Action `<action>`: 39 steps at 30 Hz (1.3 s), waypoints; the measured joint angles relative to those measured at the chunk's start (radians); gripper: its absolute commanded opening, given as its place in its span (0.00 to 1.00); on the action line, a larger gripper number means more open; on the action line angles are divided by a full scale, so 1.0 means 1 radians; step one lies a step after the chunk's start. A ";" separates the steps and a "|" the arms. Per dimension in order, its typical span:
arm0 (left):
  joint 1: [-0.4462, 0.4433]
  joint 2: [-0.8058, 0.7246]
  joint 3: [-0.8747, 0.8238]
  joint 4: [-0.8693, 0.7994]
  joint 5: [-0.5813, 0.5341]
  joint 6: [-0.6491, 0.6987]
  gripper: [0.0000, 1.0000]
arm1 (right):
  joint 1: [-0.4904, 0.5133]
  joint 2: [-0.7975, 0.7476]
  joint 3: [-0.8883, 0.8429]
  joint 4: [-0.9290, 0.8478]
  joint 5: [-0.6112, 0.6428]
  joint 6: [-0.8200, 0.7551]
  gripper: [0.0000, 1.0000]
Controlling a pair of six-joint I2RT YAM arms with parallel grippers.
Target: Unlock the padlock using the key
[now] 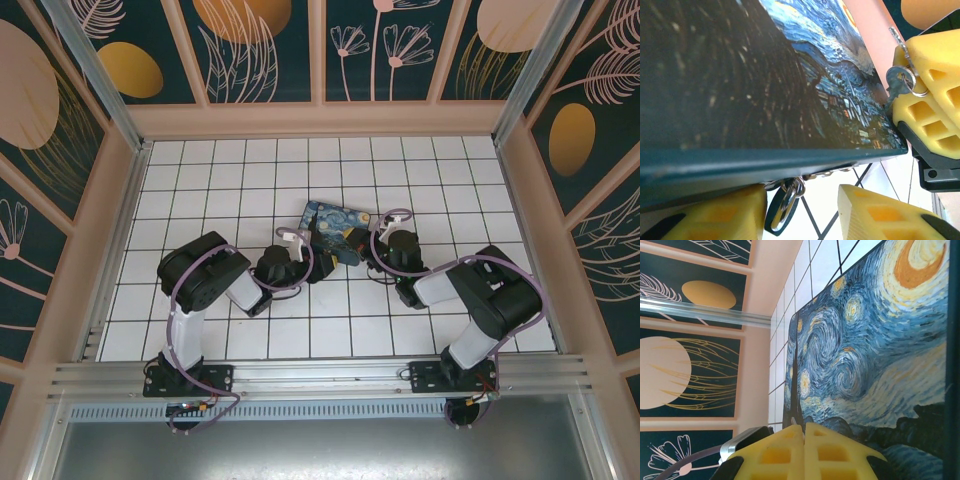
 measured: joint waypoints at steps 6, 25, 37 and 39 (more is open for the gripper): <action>0.000 0.000 0.006 -0.022 -0.014 0.018 0.34 | 0.000 0.000 0.000 0.000 0.000 0.002 0.00; -0.002 -0.002 0.050 -0.100 -0.043 0.066 0.00 | 0.000 0.007 0.008 0.006 -0.006 0.007 0.00; -0.002 -0.068 0.053 -0.222 -0.039 0.033 0.00 | 0.073 -0.281 0.027 -0.172 0.021 -0.056 0.00; -0.002 -0.078 0.053 -0.243 -0.031 0.019 0.00 | 0.112 -0.365 0.000 -0.188 0.049 -0.066 0.00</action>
